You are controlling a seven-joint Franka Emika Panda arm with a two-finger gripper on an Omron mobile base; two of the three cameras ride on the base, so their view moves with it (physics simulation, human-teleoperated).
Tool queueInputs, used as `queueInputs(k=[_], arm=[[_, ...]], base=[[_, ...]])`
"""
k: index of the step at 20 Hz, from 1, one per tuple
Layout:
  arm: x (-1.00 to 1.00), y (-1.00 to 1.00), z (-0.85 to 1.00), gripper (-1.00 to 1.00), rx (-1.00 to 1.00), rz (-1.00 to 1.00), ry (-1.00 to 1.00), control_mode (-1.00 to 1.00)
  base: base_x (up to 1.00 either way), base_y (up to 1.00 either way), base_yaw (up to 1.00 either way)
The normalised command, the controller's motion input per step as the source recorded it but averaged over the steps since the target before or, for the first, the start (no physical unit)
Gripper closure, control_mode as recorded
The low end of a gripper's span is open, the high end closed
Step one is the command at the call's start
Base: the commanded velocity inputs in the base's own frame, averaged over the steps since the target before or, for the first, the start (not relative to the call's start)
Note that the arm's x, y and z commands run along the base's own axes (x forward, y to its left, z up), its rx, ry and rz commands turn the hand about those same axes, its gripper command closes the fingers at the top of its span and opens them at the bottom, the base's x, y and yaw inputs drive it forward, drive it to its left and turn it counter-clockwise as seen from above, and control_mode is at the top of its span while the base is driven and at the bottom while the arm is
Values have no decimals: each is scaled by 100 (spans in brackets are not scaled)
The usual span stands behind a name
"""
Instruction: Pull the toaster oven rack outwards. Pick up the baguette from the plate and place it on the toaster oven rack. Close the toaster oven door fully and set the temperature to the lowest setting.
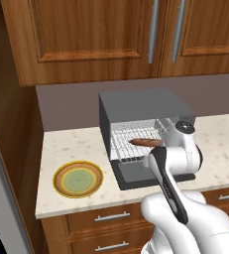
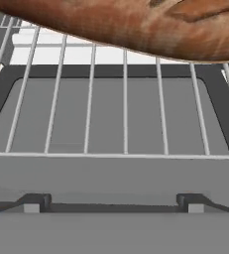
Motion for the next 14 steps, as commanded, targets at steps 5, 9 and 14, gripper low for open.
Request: queueInputs(k=[5,9,14], arm=[[41,0,0,-100,0,-5,0,-100],[45,0,0,-100,0,-5,0,-100],[45,0,0,-100,0,-6,0,-100]], base=[[0,0,0],[0,0,0],[0,0,0]])
